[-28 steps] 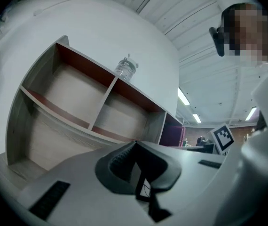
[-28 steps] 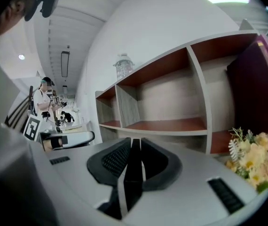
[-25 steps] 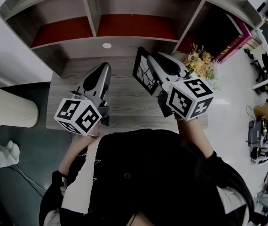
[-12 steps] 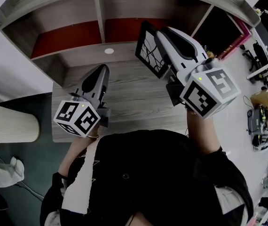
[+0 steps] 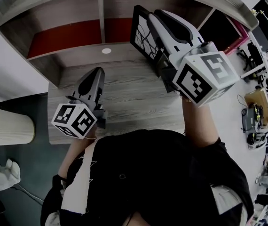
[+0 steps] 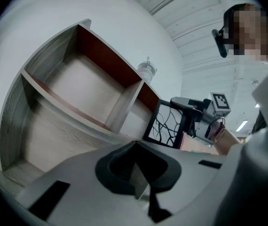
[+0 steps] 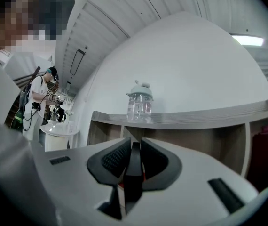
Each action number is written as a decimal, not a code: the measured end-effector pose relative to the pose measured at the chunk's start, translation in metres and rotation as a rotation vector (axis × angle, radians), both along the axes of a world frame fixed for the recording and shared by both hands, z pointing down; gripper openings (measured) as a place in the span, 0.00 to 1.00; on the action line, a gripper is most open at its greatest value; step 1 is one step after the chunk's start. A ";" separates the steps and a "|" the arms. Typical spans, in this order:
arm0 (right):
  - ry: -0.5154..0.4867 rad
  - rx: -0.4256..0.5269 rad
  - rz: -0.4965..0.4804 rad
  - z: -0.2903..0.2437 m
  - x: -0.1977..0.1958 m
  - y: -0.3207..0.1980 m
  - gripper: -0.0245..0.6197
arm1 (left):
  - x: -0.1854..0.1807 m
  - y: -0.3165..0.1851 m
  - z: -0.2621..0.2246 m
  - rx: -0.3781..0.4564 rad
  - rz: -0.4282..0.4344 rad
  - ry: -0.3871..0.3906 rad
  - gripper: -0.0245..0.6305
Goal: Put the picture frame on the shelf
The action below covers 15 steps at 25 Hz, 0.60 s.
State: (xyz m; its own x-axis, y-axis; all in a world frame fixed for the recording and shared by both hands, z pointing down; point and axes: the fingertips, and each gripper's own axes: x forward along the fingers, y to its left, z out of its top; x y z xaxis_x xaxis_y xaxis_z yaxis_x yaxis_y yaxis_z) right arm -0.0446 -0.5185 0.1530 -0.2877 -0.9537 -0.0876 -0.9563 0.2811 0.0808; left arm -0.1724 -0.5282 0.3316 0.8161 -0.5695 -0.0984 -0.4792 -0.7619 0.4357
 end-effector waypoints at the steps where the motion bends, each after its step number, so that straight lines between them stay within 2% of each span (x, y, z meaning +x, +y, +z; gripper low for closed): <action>1: -0.002 -0.001 -0.004 0.000 0.000 -0.003 0.15 | 0.000 0.000 -0.001 -0.001 -0.008 0.002 0.05; 10: -0.019 -0.001 -0.046 0.001 0.005 -0.032 0.15 | -0.006 -0.001 -0.012 0.003 -0.097 -0.001 0.05; 15: -0.053 -0.024 -0.034 0.014 0.010 -0.045 0.15 | -0.011 -0.001 -0.011 0.008 -0.124 -0.009 0.05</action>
State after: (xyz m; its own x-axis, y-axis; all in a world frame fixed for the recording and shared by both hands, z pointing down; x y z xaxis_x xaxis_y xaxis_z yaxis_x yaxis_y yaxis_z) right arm -0.0342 -0.5638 0.1669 -0.3156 -0.9454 -0.0807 -0.9489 0.3148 0.0235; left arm -0.1837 -0.5296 0.3203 0.7401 -0.6656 -0.0961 -0.5741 -0.6998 0.4251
